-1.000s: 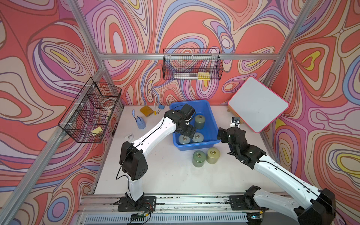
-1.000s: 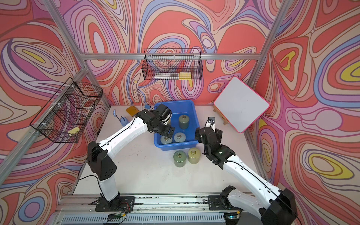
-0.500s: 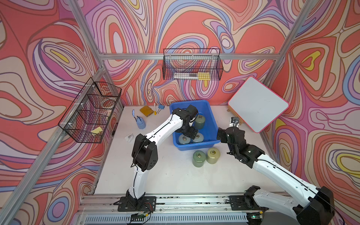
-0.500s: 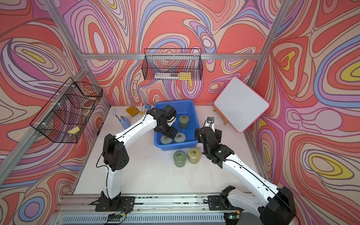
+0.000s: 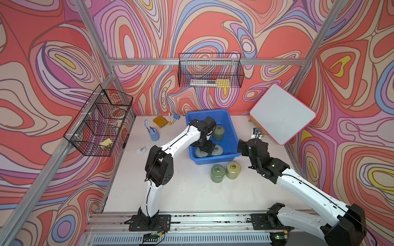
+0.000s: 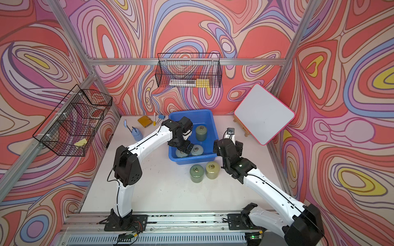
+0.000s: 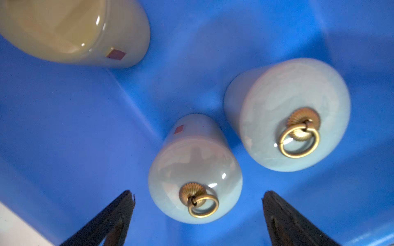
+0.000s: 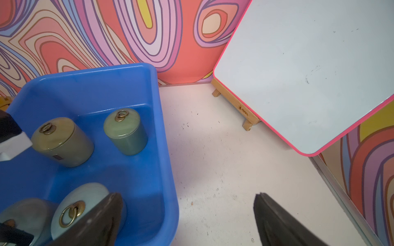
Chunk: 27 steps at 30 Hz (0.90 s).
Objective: Take the tea canister out of the basket
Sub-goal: Pick up the tea canister from the basket.
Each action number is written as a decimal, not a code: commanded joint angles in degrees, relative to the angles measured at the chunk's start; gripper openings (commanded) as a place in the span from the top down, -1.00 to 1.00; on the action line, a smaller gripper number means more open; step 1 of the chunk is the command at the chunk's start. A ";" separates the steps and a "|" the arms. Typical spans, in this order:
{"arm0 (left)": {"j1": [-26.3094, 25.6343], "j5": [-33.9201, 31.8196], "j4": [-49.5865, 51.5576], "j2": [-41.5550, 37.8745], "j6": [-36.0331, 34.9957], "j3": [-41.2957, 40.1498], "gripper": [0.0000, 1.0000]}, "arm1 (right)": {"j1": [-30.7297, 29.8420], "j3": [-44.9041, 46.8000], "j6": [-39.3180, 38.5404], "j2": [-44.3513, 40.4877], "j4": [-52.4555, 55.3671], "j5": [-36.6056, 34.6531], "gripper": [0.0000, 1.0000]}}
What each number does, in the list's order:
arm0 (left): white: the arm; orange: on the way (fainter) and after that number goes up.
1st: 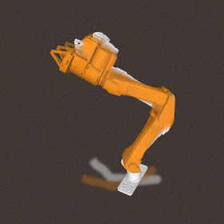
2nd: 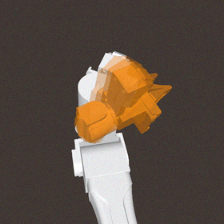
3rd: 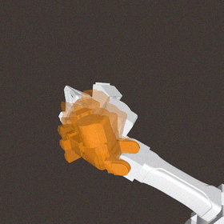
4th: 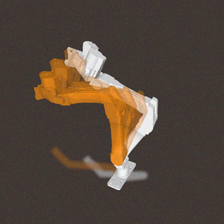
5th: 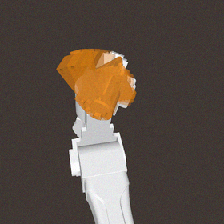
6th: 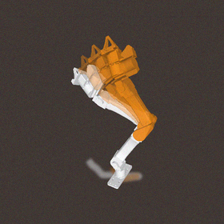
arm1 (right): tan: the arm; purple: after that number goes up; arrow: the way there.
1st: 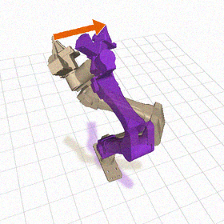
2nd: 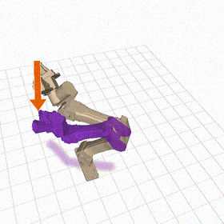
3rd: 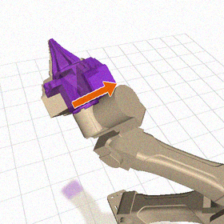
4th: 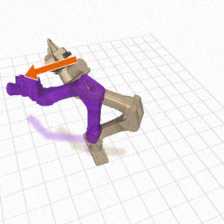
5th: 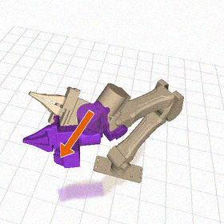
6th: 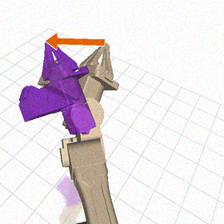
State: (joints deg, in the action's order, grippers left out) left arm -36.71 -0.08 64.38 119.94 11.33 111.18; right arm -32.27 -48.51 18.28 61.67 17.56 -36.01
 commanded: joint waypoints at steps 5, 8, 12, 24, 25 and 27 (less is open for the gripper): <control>0.41 -1.00 1.98 2.93 -0.83 -0.95 -0.98 | 0.37 -0.18 -0.02 -0.30 0.10 0.06 -0.96; 0.50 -0.70 2.07 3.70 -0.99 -0.95 -0.97 | 0.37 -0.18 -0.02 -0.31 0.10 0.15 -0.97; 0.67 -0.33 2.37 4.71 -1.10 -0.98 -0.91 | 0.37 -0.18 -0.01 -0.39 0.10 0.19 -0.96; 1.29 0.14 2.17 6.18 -0.62 -1.52 -0.70 | 0.46 -0.09 -0.02 -0.67 0.10 0.15 -0.96; 1.29 0.19 2.07 6.19 -0.61 -1.64 -0.66 | 0.46 -0.09 -0.01 -0.61 0.11 0.15 -0.96; 1.34 0.26 2.01 6.44 -0.54 -1.65 -0.53 | 0.41 -0.09 -0.02 -0.59 0.10 0.15 -0.96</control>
State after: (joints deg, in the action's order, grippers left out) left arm -36.38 0.08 63.75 123.87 10.68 110.87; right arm -32.16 -48.51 18.28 61.63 17.56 -36.01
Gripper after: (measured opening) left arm 0.863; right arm 0.983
